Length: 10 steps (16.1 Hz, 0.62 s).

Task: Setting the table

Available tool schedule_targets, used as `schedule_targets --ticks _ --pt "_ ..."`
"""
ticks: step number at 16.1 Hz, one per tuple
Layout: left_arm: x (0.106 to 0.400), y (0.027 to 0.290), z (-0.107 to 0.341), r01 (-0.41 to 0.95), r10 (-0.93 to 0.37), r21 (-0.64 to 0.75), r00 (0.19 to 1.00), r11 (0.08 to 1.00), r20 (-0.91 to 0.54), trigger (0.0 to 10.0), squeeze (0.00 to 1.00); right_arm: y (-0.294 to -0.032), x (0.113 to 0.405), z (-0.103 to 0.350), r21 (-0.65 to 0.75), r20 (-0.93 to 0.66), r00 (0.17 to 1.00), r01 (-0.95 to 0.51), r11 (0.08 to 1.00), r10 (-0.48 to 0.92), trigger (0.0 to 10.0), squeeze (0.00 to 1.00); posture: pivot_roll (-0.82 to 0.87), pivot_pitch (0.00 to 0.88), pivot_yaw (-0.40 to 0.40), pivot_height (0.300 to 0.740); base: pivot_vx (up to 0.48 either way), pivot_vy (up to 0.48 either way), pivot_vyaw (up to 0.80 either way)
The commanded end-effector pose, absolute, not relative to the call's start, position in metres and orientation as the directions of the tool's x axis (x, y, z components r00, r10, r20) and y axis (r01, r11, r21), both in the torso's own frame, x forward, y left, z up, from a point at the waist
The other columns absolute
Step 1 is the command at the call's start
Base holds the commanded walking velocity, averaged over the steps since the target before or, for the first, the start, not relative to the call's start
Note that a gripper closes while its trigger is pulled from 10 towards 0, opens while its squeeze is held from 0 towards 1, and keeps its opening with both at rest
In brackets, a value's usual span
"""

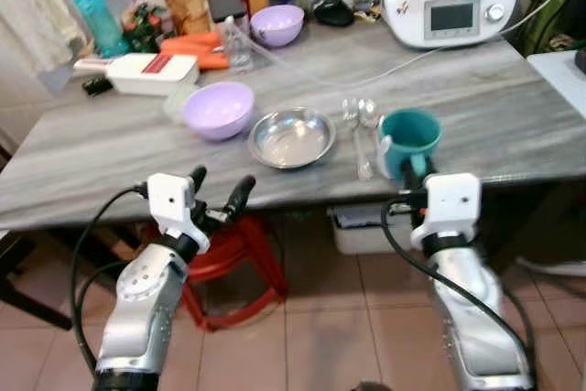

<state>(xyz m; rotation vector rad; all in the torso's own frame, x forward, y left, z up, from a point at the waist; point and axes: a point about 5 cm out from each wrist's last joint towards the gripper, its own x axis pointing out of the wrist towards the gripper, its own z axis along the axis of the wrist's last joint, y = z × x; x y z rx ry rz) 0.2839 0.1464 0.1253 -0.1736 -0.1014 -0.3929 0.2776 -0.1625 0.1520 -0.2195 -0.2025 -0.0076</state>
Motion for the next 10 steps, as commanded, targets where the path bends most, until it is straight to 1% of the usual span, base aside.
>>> schedule_targets --ticks 1,4,10 --pt "0.279 0.153 0.129 0.366 -0.35 -0.132 0.928 0.921 0.129 10.0 0.0 -0.158 0.274 0.175 -0.221 0.302 0.953 0.045 0.974 0.025 10.0 0.0 -0.1 0.067 0.097 0.74 0.394 0.0 0.0" --pt "0.272 0.15 0.134 0.356 -0.34 -0.125 0.93 0.926 0.137 10.0 0.0 -0.157 0.267 0.181 -0.262 0.32 0.946 0.026 0.965 0.061 10.0 0.0 -0.11 0.069 0.095 0.74 0.366 0.0 0.0" --pt "0.266 0.153 0.129 0.347 -0.335 -0.112 0.936 0.931 0.107 10.0 0.0 -0.161 0.269 0.177 -0.265 0.287 0.956 0.023 0.964 0.056 10.0 0.0 -0.11 0.073 0.088 0.74 0.282 0.0 0.0"
